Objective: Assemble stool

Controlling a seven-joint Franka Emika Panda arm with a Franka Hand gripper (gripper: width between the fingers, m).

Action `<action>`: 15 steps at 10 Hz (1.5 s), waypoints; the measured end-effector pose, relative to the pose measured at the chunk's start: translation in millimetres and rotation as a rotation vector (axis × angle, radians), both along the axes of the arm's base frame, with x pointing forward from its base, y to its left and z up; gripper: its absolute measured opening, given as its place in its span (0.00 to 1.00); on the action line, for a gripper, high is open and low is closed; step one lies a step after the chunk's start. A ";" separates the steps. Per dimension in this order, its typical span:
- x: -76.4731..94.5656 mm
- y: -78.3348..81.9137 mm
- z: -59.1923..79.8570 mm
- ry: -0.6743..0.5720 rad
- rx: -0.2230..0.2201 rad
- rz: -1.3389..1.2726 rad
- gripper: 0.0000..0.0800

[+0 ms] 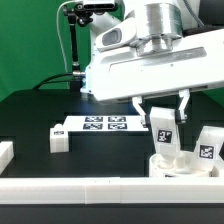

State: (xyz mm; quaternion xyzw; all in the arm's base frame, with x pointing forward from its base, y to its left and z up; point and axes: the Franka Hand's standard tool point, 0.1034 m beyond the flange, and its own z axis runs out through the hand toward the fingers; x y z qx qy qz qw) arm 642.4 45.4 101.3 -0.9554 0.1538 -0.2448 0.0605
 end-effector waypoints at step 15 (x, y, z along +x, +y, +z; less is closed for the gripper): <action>-9.6 -9.6 -15.1 -0.080 -0.056 -0.020 0.41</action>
Offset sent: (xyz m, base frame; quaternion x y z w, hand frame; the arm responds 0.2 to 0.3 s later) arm 0.0005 -0.0028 -0.0025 0.0060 0.0049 -0.0059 1.0000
